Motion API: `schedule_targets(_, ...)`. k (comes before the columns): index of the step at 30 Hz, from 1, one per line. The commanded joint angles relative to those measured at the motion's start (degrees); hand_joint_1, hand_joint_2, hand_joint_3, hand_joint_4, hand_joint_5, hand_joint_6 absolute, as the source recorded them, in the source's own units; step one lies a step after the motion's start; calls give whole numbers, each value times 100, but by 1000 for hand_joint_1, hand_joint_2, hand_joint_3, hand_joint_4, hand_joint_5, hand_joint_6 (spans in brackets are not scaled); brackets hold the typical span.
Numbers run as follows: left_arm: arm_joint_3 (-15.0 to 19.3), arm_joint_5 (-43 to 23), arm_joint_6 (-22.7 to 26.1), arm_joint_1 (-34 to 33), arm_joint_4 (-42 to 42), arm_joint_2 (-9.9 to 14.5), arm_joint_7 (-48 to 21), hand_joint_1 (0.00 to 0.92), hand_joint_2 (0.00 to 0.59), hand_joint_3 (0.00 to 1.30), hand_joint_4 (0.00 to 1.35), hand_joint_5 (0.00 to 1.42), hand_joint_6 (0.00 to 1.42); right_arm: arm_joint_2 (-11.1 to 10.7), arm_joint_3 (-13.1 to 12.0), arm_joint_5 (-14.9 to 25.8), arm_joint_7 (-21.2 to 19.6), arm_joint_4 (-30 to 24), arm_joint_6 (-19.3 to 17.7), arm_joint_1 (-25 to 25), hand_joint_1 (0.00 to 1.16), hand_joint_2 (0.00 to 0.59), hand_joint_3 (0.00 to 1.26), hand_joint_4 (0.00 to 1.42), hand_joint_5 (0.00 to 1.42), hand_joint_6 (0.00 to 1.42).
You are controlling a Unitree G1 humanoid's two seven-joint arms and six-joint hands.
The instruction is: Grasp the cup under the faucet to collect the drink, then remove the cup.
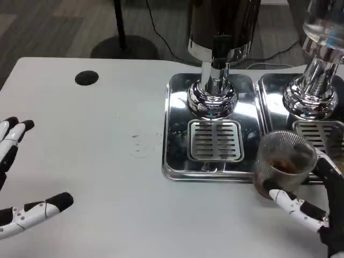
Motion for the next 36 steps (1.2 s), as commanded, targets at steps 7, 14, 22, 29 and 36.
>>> schedule_targets(7,-60,41,79,-73,-114,114,-115,0,66,76,0,0,0,-2,-112,117,-10,-334,-402,167,763,232,375,378,288,122)
schedule_targets(14,-98,56,111,-118,-126,117,-146,0,66,76,0,0,0,-4,-141,124,2,-343,-481,276,767,233,375,381,288,122)
schedule_targets(22,-122,59,134,-140,-135,119,-148,0,72,77,0,0,0,5,-144,129,-4,-366,-590,373,769,234,375,382,288,122)
schedule_targets(29,-129,59,137,-150,-123,115,-151,0,75,77,0,0,0,17,-121,118,-5,-237,-656,358,769,234,375,382,293,122)
schedule_targets(36,-114,53,134,-158,-131,129,-162,0,75,77,0,0,0,35,-102,186,-3,93,-837,260,770,240,375,383,298,134)
